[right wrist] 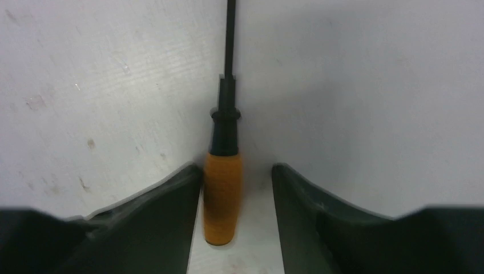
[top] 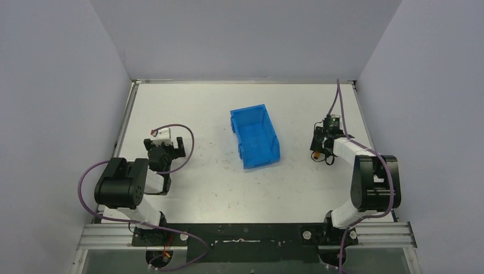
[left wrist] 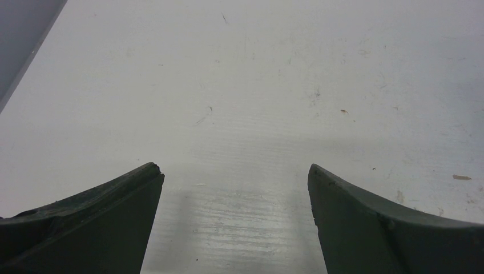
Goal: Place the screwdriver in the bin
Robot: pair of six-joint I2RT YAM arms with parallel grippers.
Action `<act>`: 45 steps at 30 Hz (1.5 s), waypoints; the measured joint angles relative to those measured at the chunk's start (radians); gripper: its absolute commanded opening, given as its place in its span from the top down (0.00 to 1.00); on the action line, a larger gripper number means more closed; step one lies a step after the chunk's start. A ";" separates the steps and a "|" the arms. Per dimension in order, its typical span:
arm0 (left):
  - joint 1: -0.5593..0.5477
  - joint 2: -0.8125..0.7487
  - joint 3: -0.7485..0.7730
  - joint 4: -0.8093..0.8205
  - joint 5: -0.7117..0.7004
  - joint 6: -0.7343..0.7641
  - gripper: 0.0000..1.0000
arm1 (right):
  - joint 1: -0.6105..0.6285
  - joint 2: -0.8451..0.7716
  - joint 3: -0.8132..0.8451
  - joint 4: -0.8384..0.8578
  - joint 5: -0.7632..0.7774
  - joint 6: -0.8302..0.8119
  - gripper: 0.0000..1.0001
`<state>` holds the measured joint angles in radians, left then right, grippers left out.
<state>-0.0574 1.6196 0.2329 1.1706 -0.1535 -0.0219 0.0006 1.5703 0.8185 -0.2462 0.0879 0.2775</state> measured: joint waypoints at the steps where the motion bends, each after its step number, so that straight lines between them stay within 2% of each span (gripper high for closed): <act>1: 0.000 0.000 0.000 0.000 0.000 0.000 0.03 | 0.000 0.022 0.000 0.003 -0.013 0.001 0.62; 3: 0.000 0.000 0.000 0.000 0.000 0.000 0.03 | 0.000 0.043 0.013 0.021 -0.028 0.004 0.77; 5: 0.000 0.000 0.000 0.000 0.000 0.000 0.03 | 0.001 0.057 0.022 0.030 -0.040 0.000 0.98; 6: 0.000 0.000 0.000 0.000 0.000 0.000 0.03 | 0.001 0.058 0.026 0.028 -0.040 -0.003 1.00; 13: 0.000 0.000 0.000 0.000 0.000 0.000 0.03 | 0.001 0.035 0.029 -0.014 -0.051 -0.013 1.00; 17: 0.000 0.000 0.000 0.000 0.000 0.000 0.03 | 0.038 -0.083 0.038 -0.087 -0.030 -0.035 1.00; 21: 0.000 0.000 0.000 0.000 0.000 0.000 0.03 | 0.156 -0.235 0.119 -0.124 -0.002 -0.058 1.00; 27: 0.000 0.000 0.000 0.000 0.000 0.000 0.03 | 0.451 -0.351 0.251 -0.069 0.017 -0.106 1.00; 31: 0.000 0.000 0.000 0.000 0.000 0.000 0.03 | 0.608 -0.299 0.293 -0.036 0.017 -0.136 1.00; 34: 0.000 0.000 0.000 0.000 0.000 0.000 0.03 | 0.665 -0.202 0.324 -0.032 0.021 -0.149 1.00; 39: 0.000 0.000 0.000 0.000 0.000 0.000 0.03 | 0.699 -0.004 0.337 -0.034 0.031 -0.165 1.00; 45: 0.000 0.000 0.000 0.000 0.000 0.000 0.03 | 0.700 0.148 0.337 -0.031 0.034 -0.165 1.00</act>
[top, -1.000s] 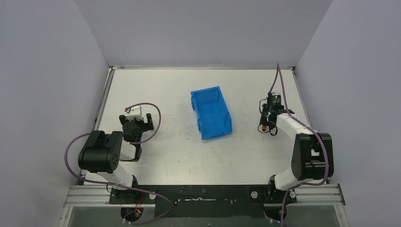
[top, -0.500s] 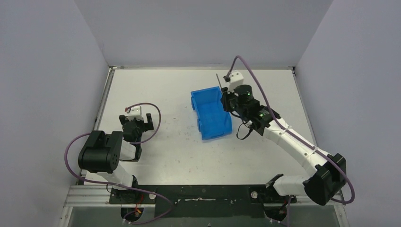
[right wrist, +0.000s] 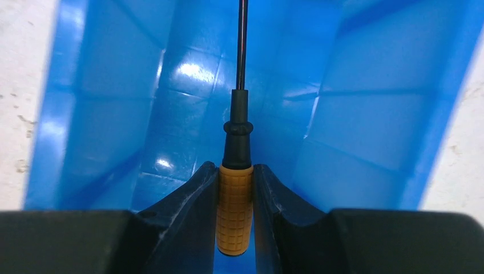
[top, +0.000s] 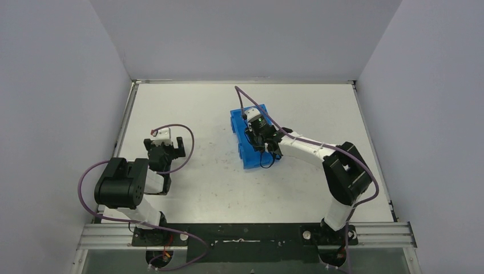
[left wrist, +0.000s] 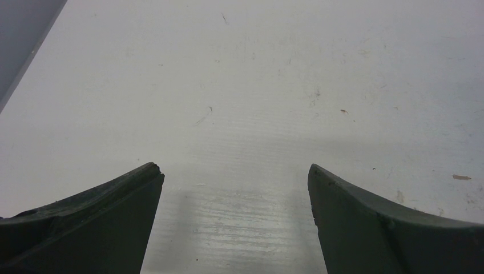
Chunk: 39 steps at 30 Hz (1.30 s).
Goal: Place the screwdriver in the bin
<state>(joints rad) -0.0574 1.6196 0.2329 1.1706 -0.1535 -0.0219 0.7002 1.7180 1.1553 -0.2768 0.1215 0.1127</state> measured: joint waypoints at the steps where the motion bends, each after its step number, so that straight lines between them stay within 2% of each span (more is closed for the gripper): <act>1: 0.000 0.000 0.000 0.000 0.000 0.000 0.03 | 0.000 0.021 0.000 0.002 0.002 0.000 1.00; 4: 0.000 0.000 0.000 0.000 0.000 0.000 0.03 | 0.000 0.082 0.002 0.007 0.003 0.004 0.99; 11: 0.000 0.000 0.000 0.000 0.000 0.000 0.03 | -0.006 0.159 0.025 0.006 0.005 0.034 0.69; 19: 0.000 0.000 0.000 0.000 0.000 0.000 0.03 | -0.006 0.131 0.080 0.002 0.023 0.067 0.55; 25: 0.000 0.000 0.000 0.000 0.000 0.000 0.03 | -0.006 -0.007 0.080 -0.010 0.055 0.080 0.52; 30: 0.000 0.000 0.000 0.000 0.000 0.000 0.03 | -0.022 -0.183 0.045 0.024 0.098 0.085 0.30; 34: 0.000 0.000 0.000 0.000 0.000 0.000 0.03 | -0.117 -0.357 -0.085 0.102 0.119 0.105 0.10; 36: 0.000 0.000 0.000 0.000 0.000 0.000 0.03 | -0.194 -0.441 -0.180 0.147 0.141 0.115 0.04; 39: 0.000 0.000 0.000 0.000 0.000 0.000 0.03 | -0.289 -0.536 -0.320 0.206 0.180 0.128 0.00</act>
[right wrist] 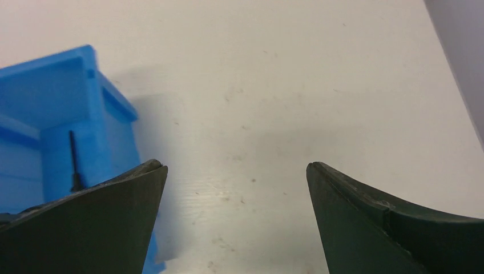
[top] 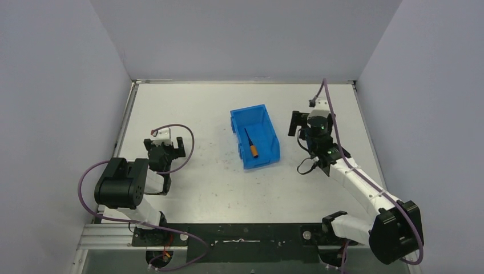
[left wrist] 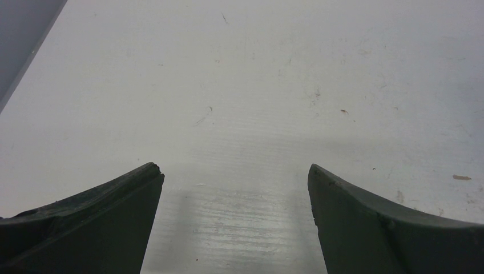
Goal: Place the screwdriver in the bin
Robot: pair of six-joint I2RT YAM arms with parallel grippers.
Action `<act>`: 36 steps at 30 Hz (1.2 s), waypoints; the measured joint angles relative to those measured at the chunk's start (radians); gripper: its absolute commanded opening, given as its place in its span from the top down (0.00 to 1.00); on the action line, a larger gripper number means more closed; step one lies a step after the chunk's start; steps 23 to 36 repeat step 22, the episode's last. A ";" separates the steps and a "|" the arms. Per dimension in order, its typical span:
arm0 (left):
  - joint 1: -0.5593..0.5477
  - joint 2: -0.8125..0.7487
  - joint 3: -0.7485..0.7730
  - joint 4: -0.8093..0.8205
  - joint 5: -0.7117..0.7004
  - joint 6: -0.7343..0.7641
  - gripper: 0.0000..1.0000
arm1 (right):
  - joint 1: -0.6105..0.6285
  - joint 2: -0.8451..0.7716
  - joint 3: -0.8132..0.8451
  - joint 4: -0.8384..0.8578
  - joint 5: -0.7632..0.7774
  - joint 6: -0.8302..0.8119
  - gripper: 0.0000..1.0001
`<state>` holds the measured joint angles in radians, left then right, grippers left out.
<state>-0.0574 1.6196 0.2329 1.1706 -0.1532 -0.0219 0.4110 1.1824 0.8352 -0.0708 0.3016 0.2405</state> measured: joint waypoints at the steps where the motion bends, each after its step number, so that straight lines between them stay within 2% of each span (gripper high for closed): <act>1: 0.000 0.000 0.000 0.000 0.000 0.000 0.03 | -0.031 -0.034 -0.062 0.035 0.003 0.003 0.00; 7: 0.000 0.000 0.000 0.000 0.000 0.000 0.03 | -0.168 -0.166 -0.384 0.223 0.004 0.003 0.00; 13: 0.000 0.000 0.000 0.000 0.000 0.000 0.03 | -0.200 -0.229 -0.597 0.425 -0.003 -0.030 0.00; 21: 0.000 0.000 0.000 0.000 0.000 0.000 0.03 | -0.208 -0.229 -0.624 0.560 -0.024 -0.047 0.00; 36: 0.000 0.000 0.000 0.000 0.000 0.000 0.03 | -0.208 -0.229 -0.624 0.566 -0.027 -0.047 0.00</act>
